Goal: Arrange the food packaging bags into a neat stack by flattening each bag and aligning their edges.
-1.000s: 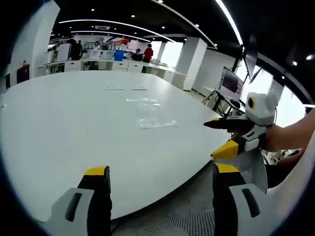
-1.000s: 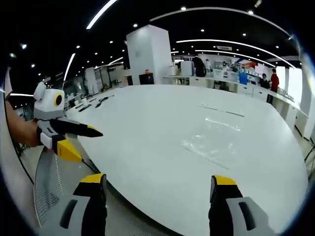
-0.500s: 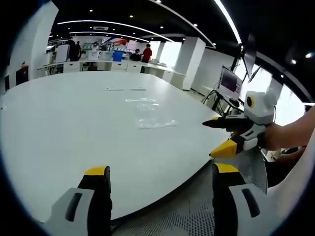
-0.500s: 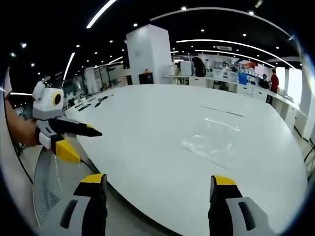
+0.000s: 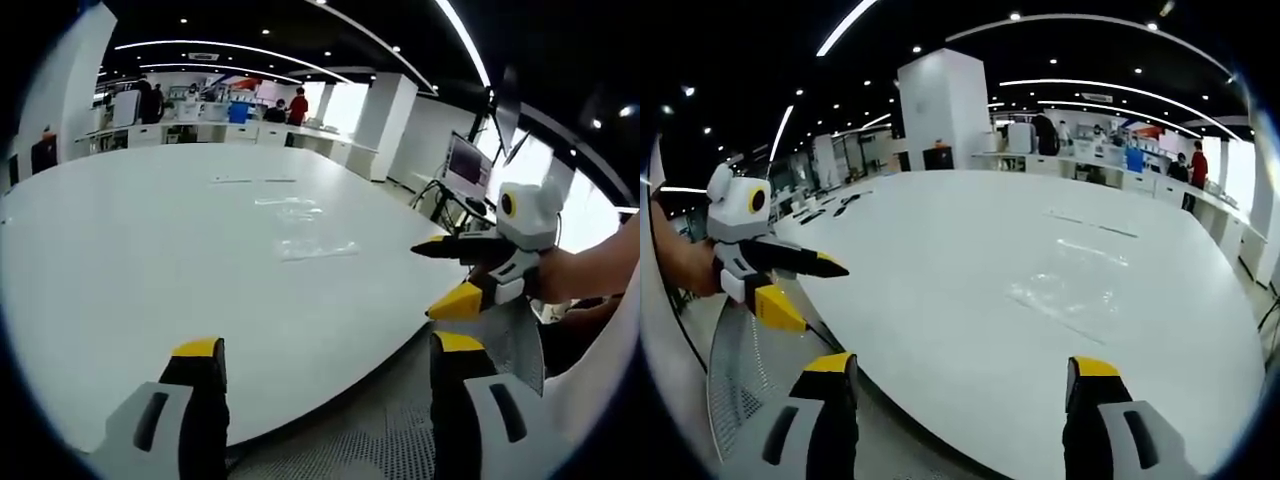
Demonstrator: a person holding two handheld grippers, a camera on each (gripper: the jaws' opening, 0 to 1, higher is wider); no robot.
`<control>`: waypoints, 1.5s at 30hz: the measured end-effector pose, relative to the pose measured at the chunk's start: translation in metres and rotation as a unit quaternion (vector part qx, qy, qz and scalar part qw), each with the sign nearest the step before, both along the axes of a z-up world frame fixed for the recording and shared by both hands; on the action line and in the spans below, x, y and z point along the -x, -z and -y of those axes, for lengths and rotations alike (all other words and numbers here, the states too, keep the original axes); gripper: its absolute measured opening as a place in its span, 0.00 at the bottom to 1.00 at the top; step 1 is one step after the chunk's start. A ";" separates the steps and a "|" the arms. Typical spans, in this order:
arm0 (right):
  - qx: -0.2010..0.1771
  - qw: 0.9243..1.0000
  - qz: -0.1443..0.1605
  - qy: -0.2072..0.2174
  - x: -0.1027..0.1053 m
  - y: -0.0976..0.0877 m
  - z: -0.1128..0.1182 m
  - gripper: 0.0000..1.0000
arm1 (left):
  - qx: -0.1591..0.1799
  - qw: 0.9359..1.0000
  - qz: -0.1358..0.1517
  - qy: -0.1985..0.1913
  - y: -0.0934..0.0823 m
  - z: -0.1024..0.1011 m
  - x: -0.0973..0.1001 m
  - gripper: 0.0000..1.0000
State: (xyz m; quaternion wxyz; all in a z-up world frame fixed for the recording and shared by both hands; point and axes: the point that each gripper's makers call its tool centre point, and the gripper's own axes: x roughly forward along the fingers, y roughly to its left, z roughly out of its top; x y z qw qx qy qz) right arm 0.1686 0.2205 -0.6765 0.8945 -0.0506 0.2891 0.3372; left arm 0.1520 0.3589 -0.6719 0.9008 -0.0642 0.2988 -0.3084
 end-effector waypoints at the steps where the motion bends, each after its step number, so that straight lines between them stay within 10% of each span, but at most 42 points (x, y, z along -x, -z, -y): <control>1: 0.000 1.000 0.000 0.000 0.000 0.000 0.000 0.86 | -0.001 1.000 0.000 0.000 0.000 0.000 0.000 0.82; 45: 0.026 0.999 -0.015 -0.042 -0.001 0.006 -0.001 0.77 | -0.022 1.000 0.011 0.010 0.004 0.002 0.001 0.80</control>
